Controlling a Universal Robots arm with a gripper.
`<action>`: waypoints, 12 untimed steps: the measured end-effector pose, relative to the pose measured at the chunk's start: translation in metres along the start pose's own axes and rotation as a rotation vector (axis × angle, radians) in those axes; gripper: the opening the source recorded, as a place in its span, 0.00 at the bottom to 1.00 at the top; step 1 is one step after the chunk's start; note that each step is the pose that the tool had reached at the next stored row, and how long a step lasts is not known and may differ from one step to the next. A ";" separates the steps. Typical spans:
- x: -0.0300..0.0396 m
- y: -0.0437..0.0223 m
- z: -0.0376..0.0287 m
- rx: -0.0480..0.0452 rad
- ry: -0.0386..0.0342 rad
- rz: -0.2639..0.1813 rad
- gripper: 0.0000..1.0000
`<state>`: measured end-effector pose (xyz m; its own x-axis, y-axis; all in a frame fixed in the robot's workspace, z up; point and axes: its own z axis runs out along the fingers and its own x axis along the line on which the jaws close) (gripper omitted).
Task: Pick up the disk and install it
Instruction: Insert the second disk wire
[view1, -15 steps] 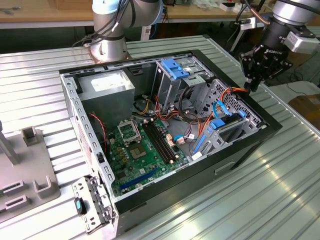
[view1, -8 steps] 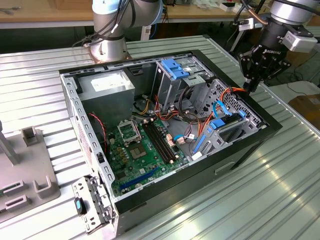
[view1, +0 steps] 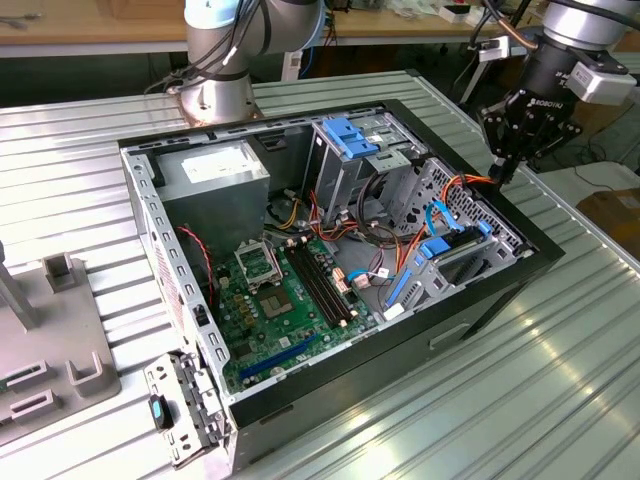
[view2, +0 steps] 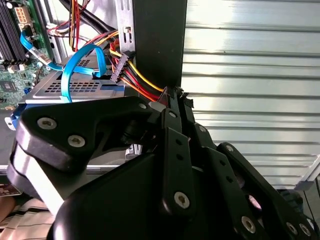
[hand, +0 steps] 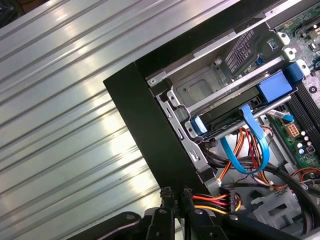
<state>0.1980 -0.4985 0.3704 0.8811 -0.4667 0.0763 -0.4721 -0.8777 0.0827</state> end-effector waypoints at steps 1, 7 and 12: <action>0.0000 0.0000 0.0000 0.0000 0.0000 0.000 0.16; 0.0002 -0.0001 0.0000 0.0000 0.0000 0.000 0.16; 0.0006 0.0003 -0.0057 0.0004 0.0004 0.000 0.16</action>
<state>0.1982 -0.4984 0.3762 0.8811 -0.4666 0.0767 -0.4720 -0.8777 0.0823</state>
